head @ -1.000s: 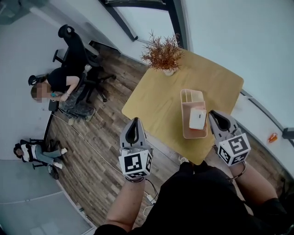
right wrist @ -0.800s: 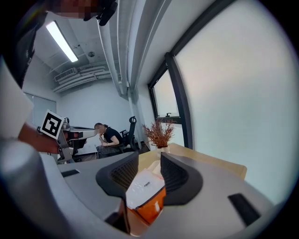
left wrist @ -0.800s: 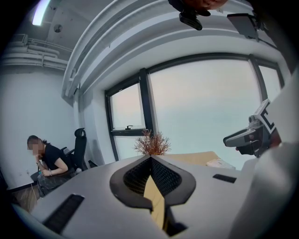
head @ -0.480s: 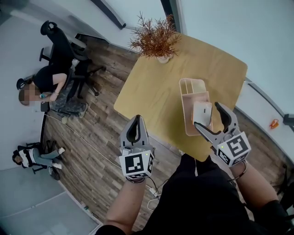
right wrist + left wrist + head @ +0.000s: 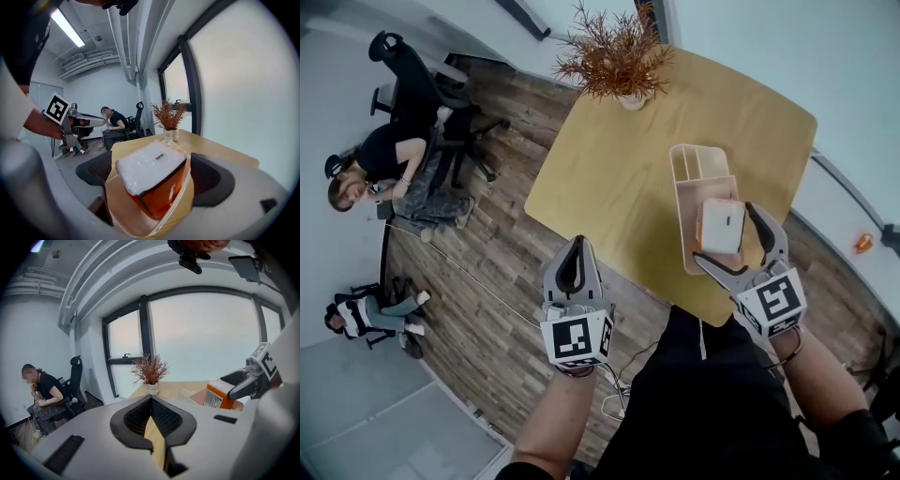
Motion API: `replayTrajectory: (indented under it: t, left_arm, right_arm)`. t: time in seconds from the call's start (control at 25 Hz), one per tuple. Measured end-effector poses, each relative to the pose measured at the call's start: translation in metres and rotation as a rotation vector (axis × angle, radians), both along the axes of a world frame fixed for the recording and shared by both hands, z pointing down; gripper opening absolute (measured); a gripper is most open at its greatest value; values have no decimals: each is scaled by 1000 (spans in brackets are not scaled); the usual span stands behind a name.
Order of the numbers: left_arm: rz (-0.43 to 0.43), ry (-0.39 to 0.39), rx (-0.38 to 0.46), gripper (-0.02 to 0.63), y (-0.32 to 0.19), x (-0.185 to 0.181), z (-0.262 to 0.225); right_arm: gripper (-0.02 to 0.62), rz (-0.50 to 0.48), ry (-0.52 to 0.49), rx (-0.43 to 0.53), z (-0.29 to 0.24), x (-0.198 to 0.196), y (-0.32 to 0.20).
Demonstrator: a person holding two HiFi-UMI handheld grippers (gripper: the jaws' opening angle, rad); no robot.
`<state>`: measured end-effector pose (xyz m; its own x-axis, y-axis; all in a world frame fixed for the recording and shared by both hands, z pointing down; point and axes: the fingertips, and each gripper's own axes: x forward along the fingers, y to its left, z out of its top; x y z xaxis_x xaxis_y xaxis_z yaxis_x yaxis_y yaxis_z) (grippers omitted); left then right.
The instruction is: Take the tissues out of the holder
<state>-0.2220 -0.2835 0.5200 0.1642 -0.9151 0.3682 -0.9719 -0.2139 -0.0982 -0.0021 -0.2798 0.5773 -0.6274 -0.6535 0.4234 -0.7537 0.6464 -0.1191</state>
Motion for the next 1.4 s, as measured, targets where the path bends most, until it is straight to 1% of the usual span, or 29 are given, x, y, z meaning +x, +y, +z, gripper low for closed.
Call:
replayTrajectory:
  t: [0.16,0.36,0.6,0.64,0.76,0.84,0.92,1.12,1.32,1.4]
  left_arm:
    - [-5,5,-22,5,4,-2,9]
    - [-6,4,-39,5,11,-2,18]
    - [-8,6,-57,5,21,-5,21]
    - [-9,4,-57,5,22,-7,21]
    - [-12,2,-50,5,23,-10,19]
    - [-16,5,-46,5,23,-10,16]
    - [-19,8,-42,5,23,-10,14]
    - [-18,12,-26,5,23,-8,9]
    - [-21,15,-8,5,22,-5,2]
    - [-21,17,1,5,22,-3,-3]
  right_arm:
    - [499,-15,33,19,9,0,-6]
    - [497,-19,45,63,7,-6,-10]
    - [492,-55,67,39,15,-12,-5]
    - [481,-59,70,37,15,-12,-4]
    - [390,-66,87,39,15,-12,1]
    - [360,-66,91,46,15,-11,2]
    - [346,-61,94,27,16,-9,3]
    - [337,-70,85,7,15,-7,7]
    - [336,-77,77,22,4,-6,7]
    - [336,-82,84,13,1,-5,6]
